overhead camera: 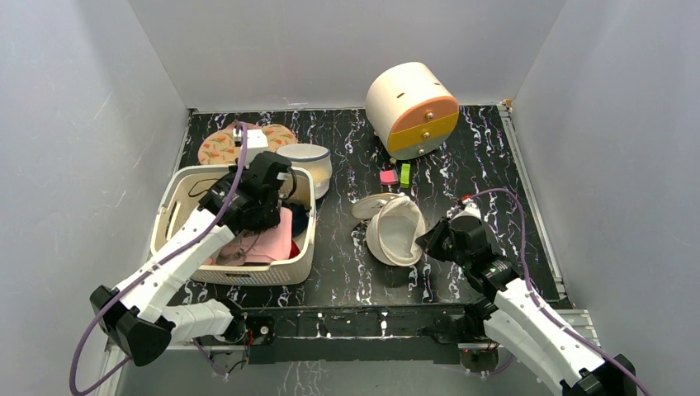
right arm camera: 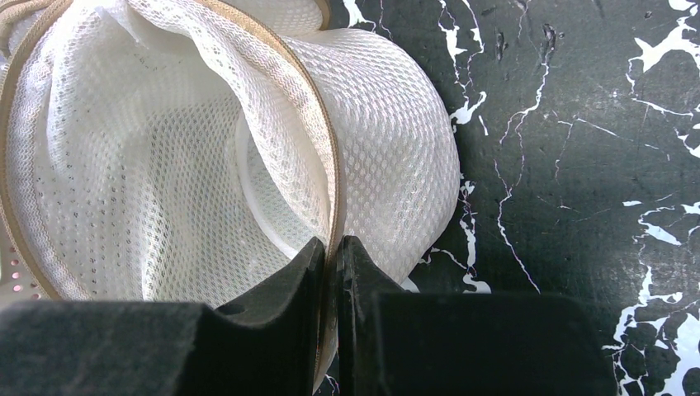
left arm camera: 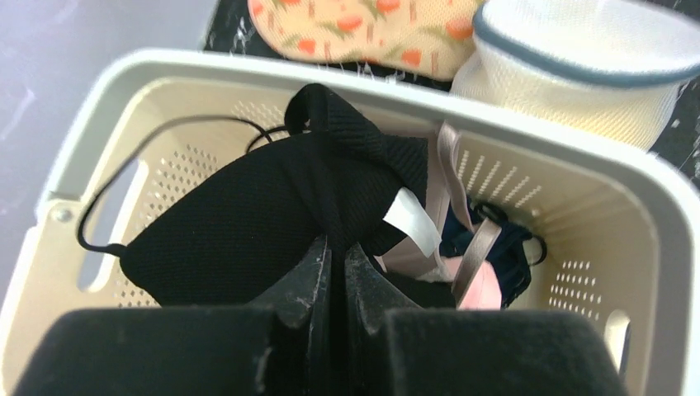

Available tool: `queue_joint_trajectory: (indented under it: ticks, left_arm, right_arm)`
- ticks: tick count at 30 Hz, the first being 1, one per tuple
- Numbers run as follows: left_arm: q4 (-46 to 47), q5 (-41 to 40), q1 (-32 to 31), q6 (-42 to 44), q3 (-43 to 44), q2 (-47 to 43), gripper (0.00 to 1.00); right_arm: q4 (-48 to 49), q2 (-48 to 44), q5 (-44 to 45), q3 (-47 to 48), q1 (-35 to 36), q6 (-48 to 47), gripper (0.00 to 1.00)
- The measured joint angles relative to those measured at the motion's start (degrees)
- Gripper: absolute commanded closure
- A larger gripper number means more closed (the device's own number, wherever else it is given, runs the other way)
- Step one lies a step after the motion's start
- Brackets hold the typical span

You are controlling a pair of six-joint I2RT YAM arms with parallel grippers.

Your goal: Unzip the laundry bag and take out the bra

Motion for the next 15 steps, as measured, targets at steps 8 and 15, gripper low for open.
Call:
queue_joint_trajectory:
  ticks: [8,15]
  left_arm:
    - [0.61,4.5,0.66,-8.5,-9.38,1.44,1.0]
    - [4.96,9.33,0.72,-13.27,-17.44,1.51,0.94]
  right_arm:
    - [-0.02,-0.44,0.02,0.0,0.0,0.0,0.9]
    - [-0.02,-0.44,0.02,0.0,0.0,0.0,0.9]
